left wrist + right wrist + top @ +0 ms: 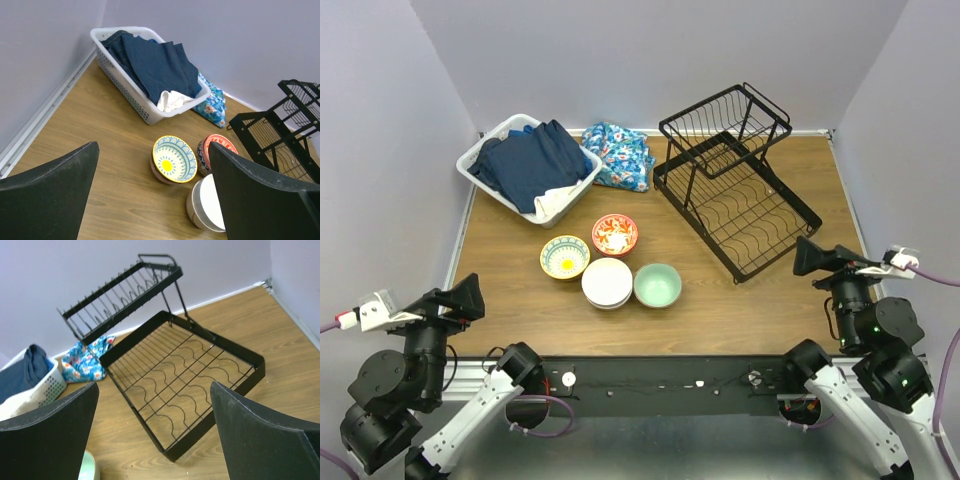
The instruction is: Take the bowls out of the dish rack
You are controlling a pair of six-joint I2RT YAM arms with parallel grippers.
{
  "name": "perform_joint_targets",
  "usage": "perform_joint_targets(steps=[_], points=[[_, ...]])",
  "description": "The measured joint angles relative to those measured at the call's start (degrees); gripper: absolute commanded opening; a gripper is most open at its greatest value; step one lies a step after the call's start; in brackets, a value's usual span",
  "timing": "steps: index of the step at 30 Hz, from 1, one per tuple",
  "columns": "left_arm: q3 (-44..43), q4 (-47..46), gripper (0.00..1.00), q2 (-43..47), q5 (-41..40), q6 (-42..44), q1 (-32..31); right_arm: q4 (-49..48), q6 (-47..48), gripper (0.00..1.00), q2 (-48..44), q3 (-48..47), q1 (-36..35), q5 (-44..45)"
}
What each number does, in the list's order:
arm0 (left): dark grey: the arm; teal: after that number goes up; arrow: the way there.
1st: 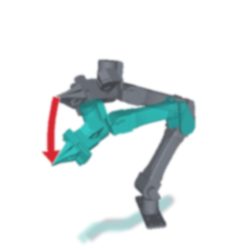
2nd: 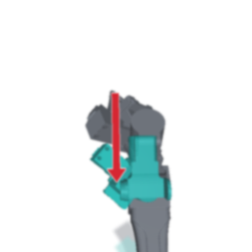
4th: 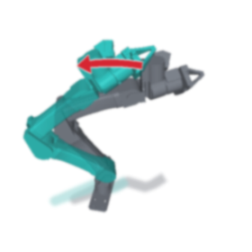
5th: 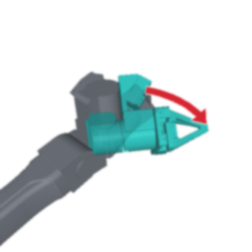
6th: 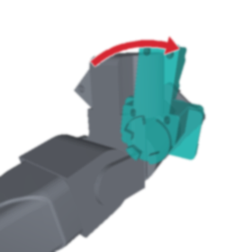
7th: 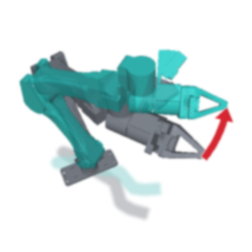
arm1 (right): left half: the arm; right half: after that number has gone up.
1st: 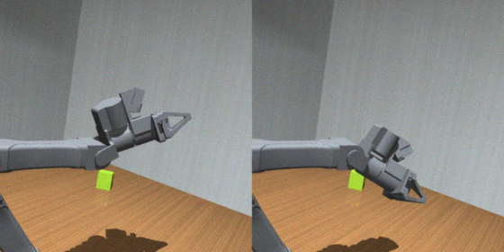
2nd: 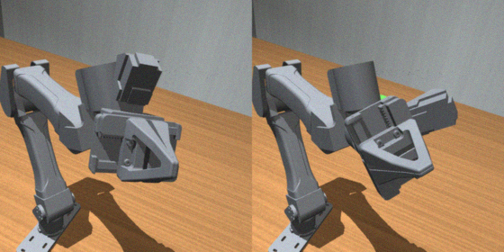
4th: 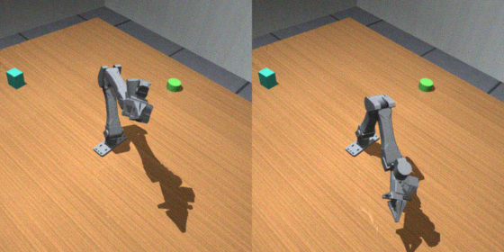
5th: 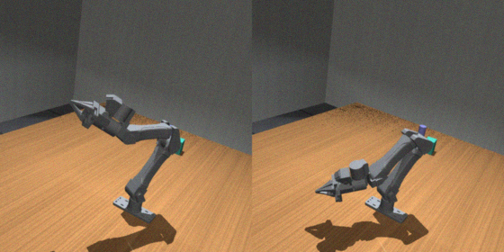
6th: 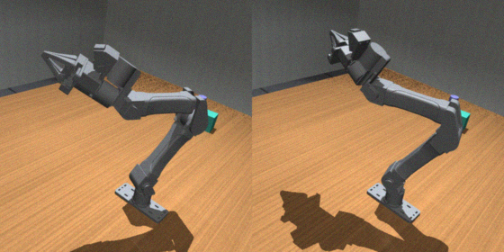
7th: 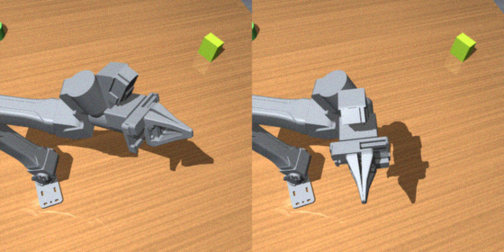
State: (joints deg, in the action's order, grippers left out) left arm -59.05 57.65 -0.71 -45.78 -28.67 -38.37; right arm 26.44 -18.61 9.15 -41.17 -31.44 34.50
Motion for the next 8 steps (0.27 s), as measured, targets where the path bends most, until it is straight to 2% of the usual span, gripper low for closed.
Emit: perform_joint_targets(steps=[8], points=[[0.0,1.9,0.99,0.0,-2.3,-1.7,0.0,-0.2,0.5,1.00,0.0,1.2,0.0,-2.9]])
